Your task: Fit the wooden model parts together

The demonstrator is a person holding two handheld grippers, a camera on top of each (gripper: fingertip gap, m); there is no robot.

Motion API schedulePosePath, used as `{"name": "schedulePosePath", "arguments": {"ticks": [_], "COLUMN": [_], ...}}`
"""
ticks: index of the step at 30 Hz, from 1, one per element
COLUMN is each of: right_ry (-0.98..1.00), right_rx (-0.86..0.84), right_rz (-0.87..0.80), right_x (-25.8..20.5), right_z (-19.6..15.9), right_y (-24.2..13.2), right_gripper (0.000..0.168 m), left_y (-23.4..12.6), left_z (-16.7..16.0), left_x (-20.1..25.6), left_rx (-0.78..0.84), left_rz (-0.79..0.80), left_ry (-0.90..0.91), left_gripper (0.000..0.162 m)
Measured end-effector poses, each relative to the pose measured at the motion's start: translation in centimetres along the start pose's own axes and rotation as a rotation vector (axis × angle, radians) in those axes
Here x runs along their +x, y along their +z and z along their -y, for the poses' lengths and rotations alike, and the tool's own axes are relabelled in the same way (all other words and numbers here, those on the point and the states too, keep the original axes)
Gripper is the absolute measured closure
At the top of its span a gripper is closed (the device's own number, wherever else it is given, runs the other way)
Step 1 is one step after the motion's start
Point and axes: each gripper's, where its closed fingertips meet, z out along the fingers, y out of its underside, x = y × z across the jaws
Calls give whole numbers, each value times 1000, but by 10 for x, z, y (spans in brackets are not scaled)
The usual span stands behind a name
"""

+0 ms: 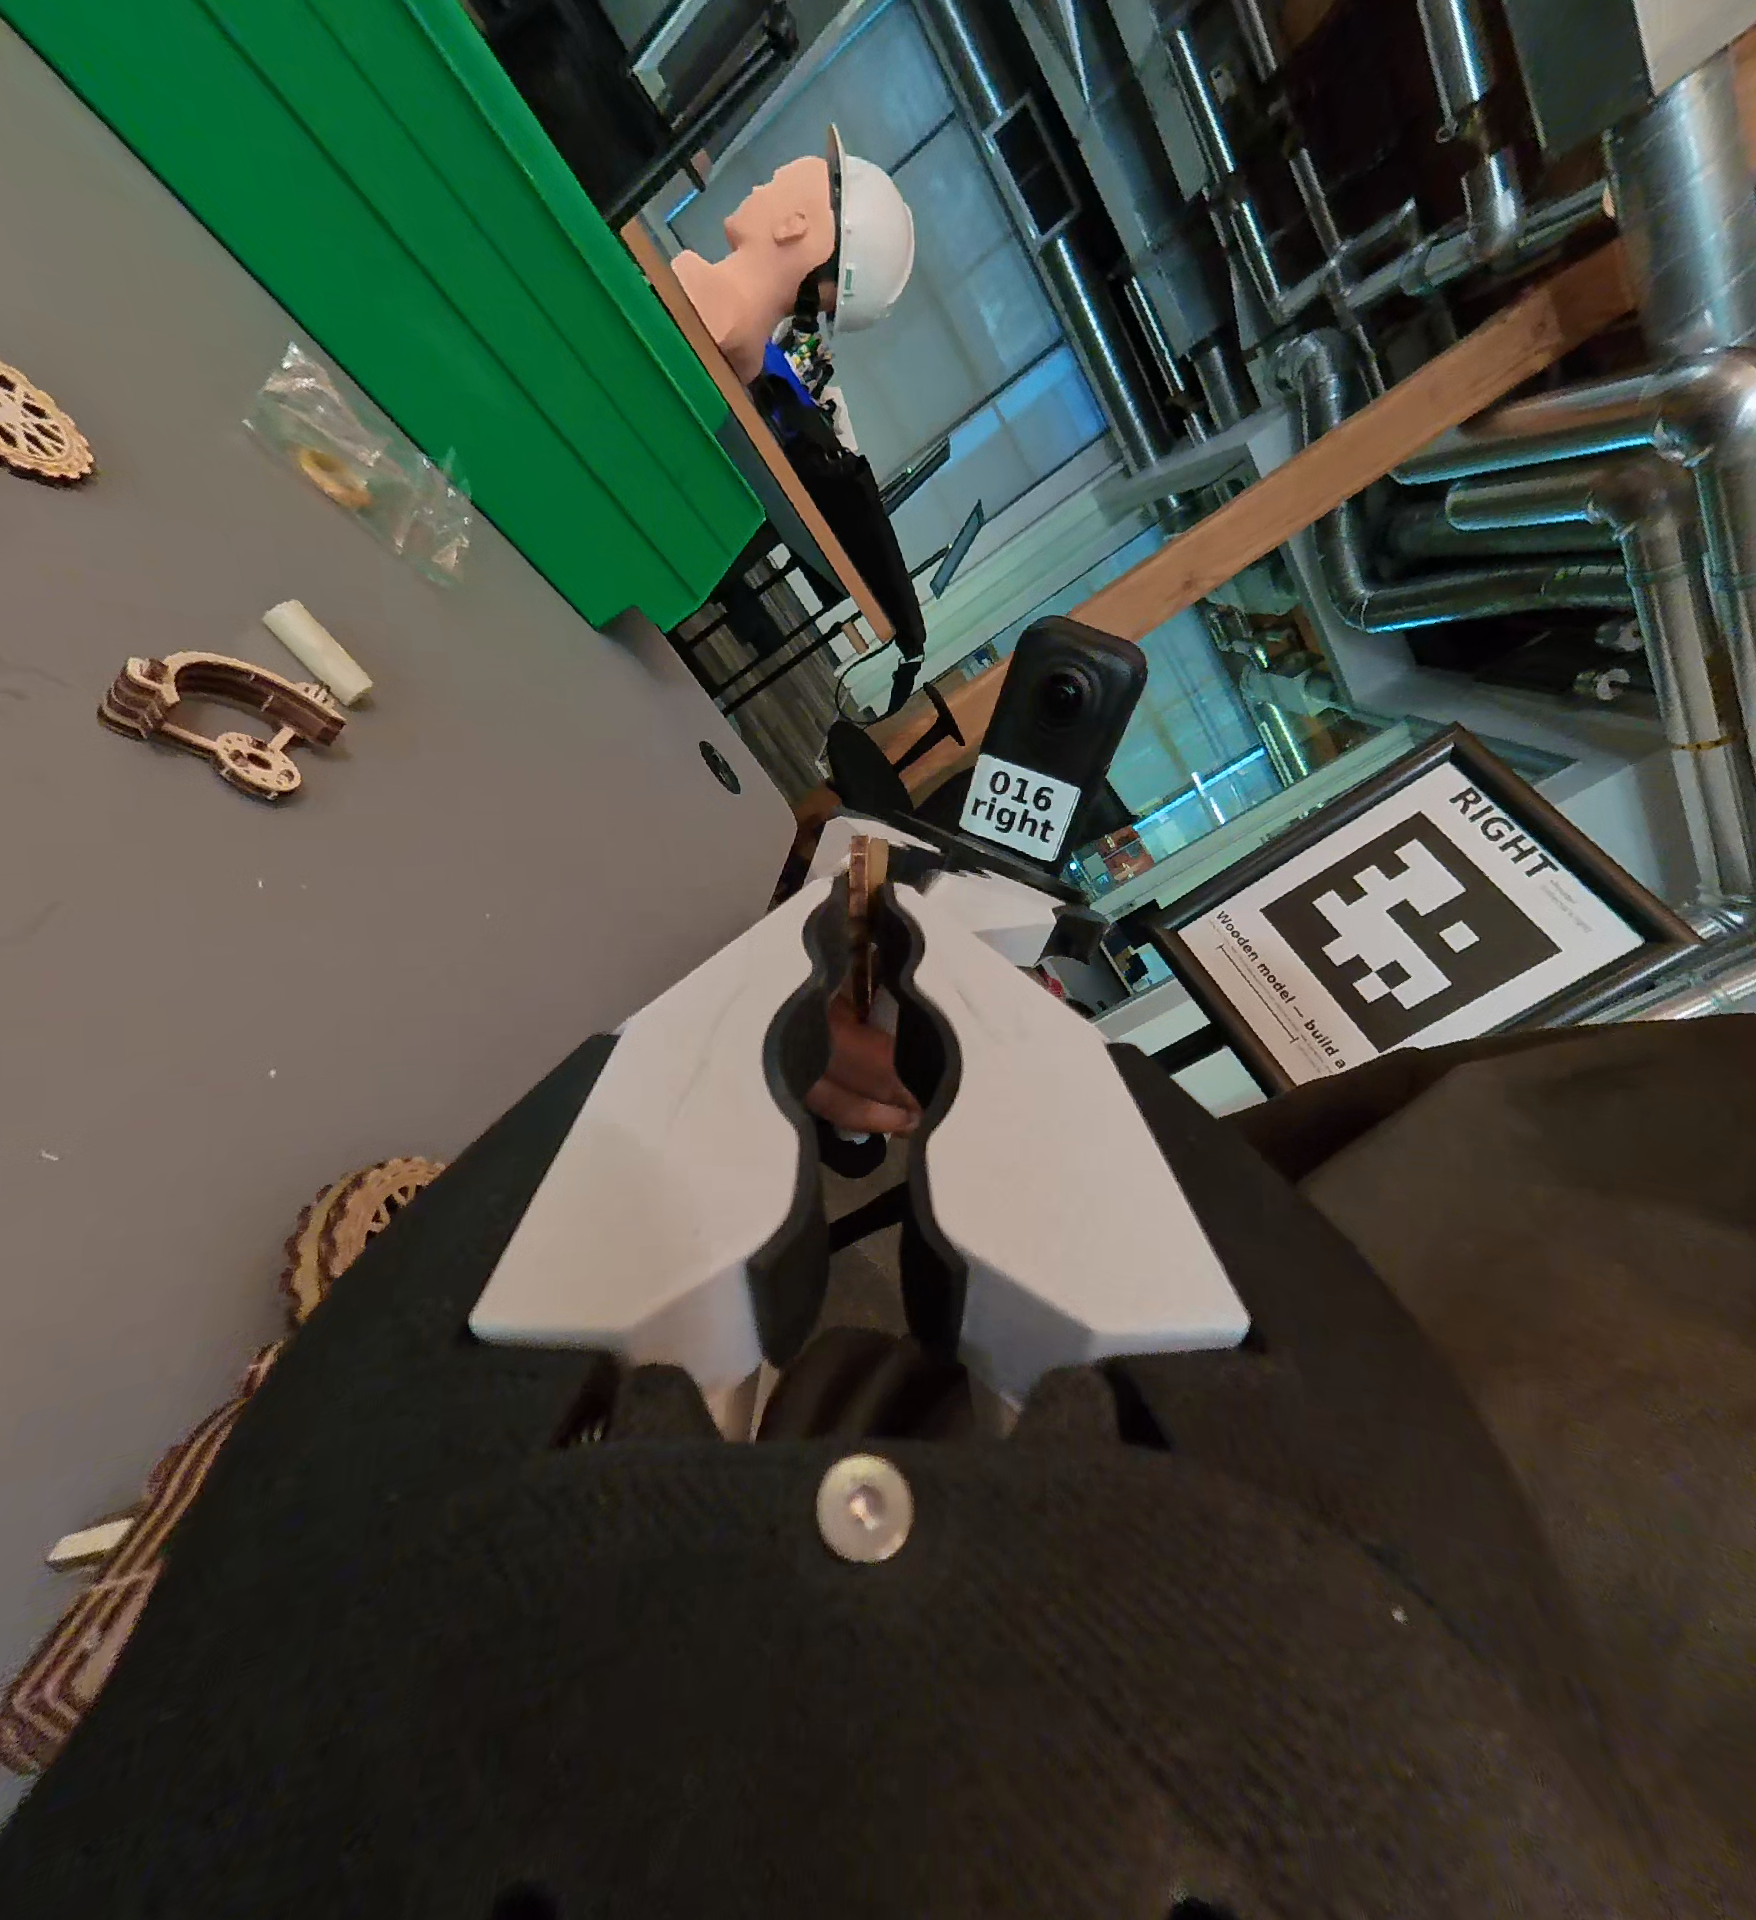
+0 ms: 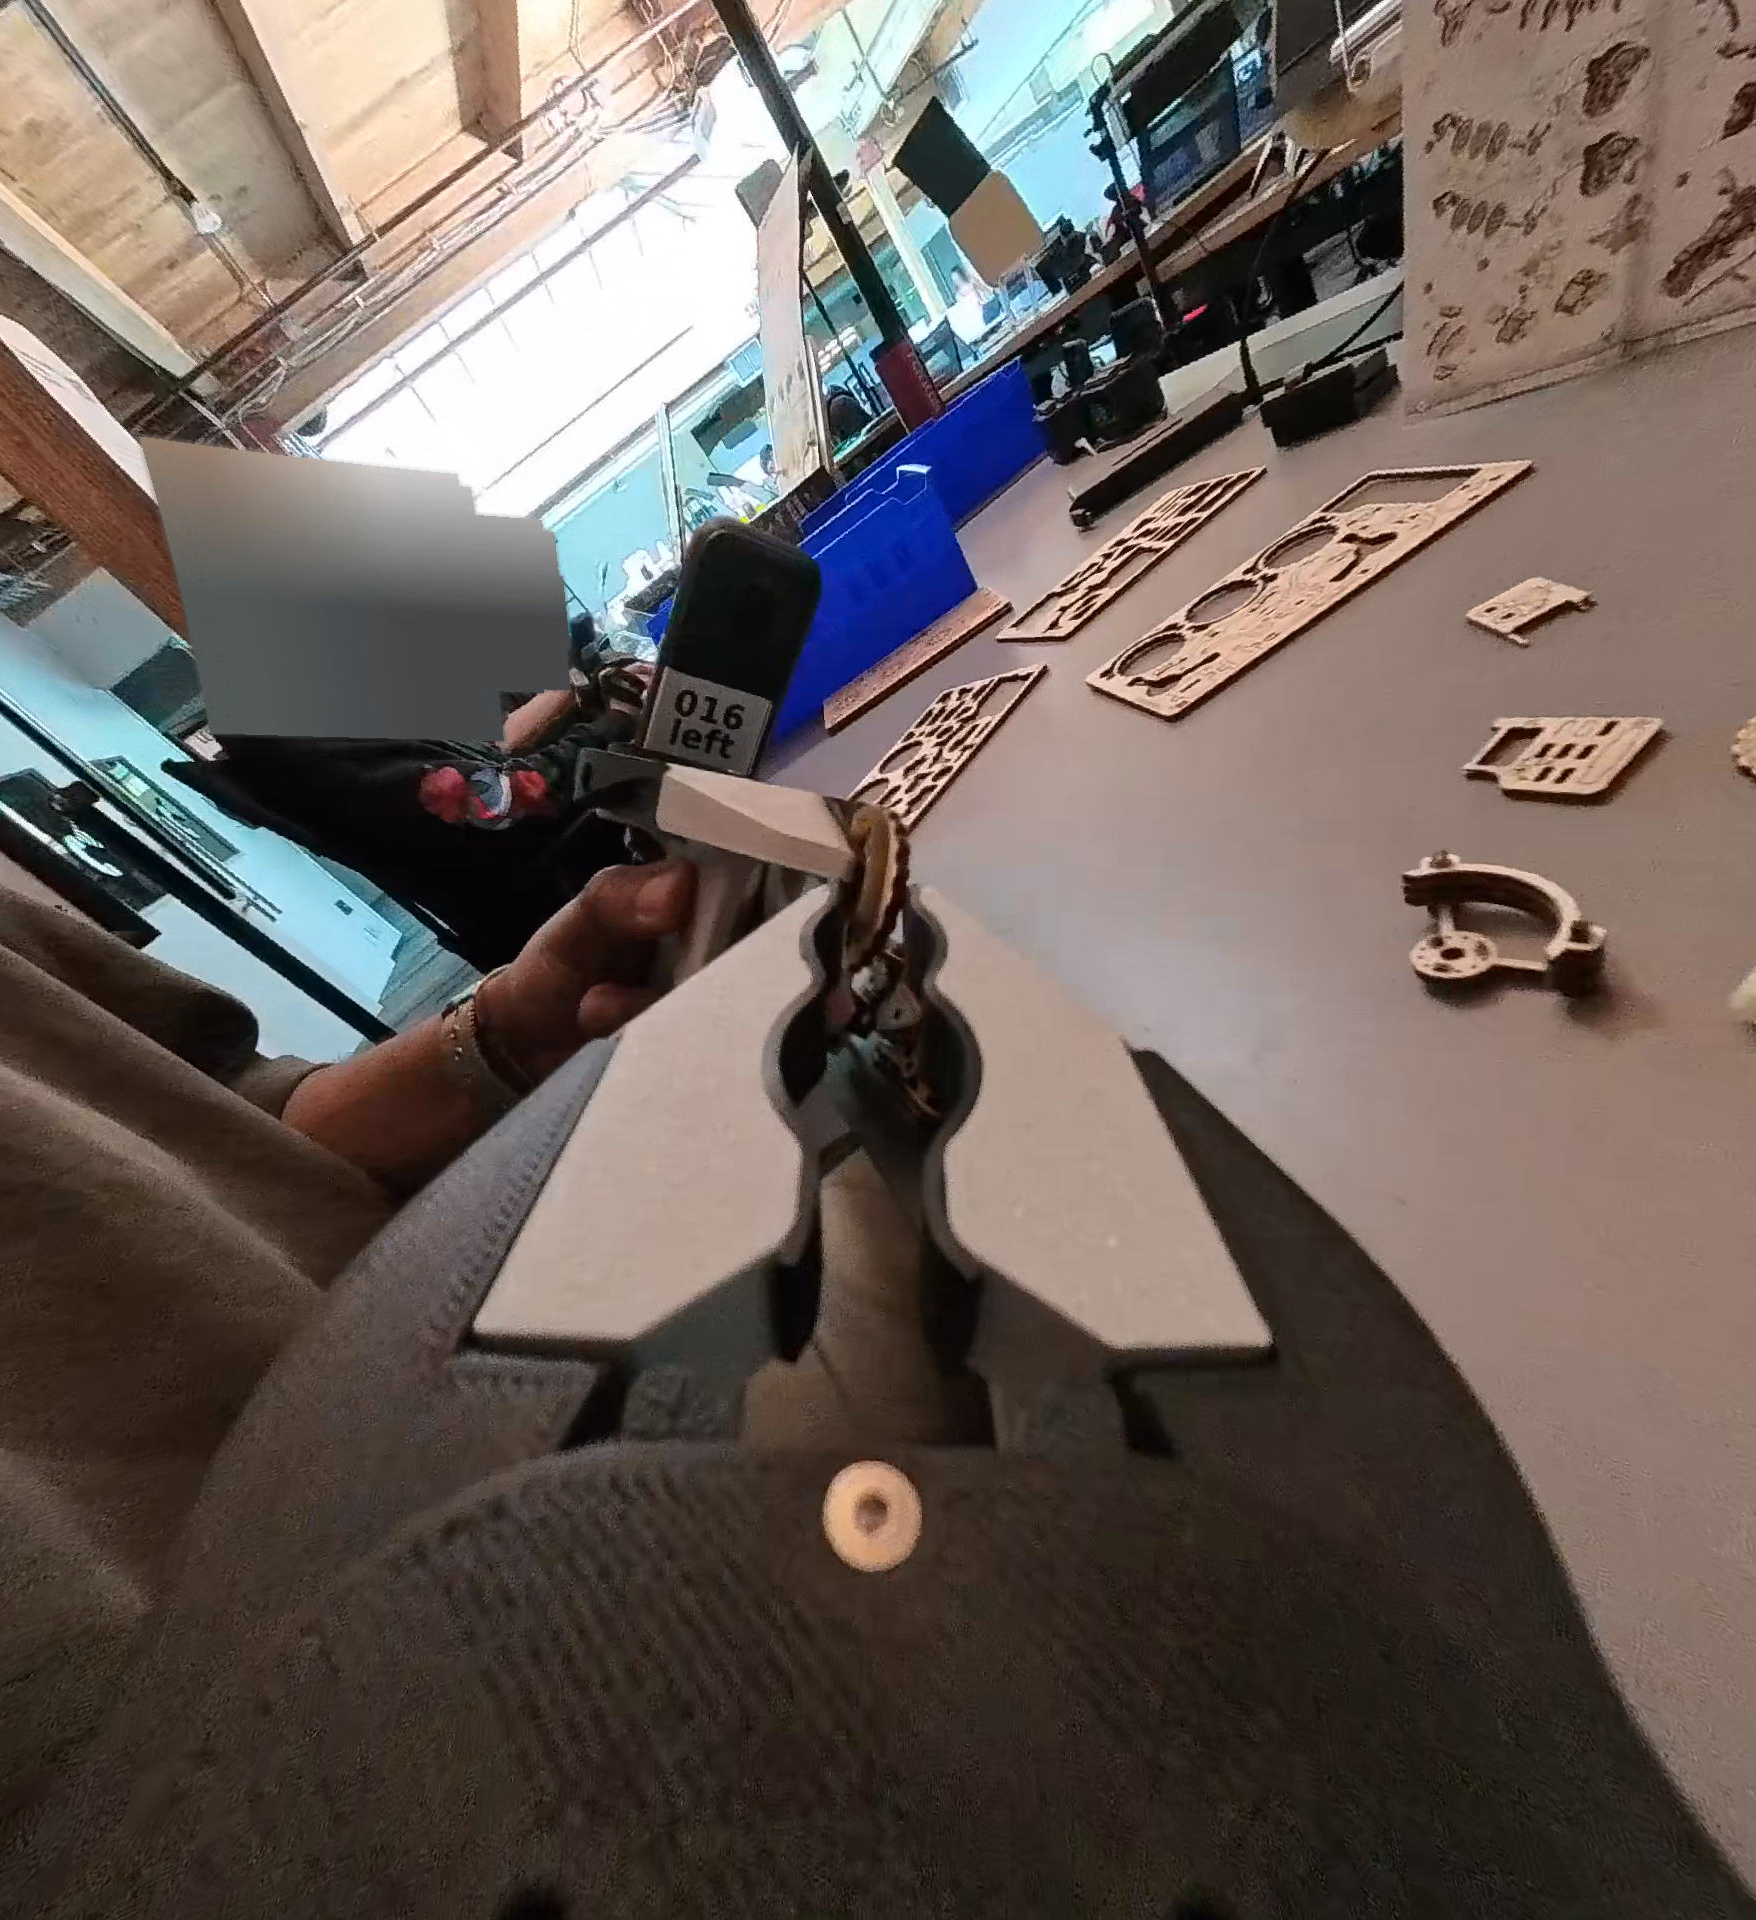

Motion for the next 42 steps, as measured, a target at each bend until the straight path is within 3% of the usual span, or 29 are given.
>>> {"name": "schedulePosePath", "arguments": {"ticks": [9, 20, 28, 31, 33, 35, 38, 42], "right_ry": [-334, -418, -444, -470, -462, -429, -381, -402], "right_rx": [-212, -313, -318, -314, -282, -227, -149, -116], "right_rz": [-303, -452, -463, -459, -436, -409, -384, -395], "right_x": [26, 47, 50, 54, 54, 51, 48, 42], "right_z": [-10, -15, -16, -17, -14, -7, 3, 9], "right_y": [-6, -28, -32, -35, -35, -34, -31, -28], "right_gripper": [164, 165, 164, 164, 164, 164, 165, 165], "left_y": [-4, 4, 3, 0, -3, -13, -31, -27], "left_z": [-4, -15, -12, -8, -9, -6, 22, 28], "left_x": [-27, -29, -27, -28, -28, -39, -50, -37], "left_rx": [-50, -104, -114, -183, -312, -464, -522, -524], "left_rz": [222, 271, 308, 379, 432, 573, 827, 798], "left_ry": [118, 177, 231, 338, 388, 478, 721, 841], "left_gripper": [147, 154, 155, 155, 156, 157, 160, 162]}}
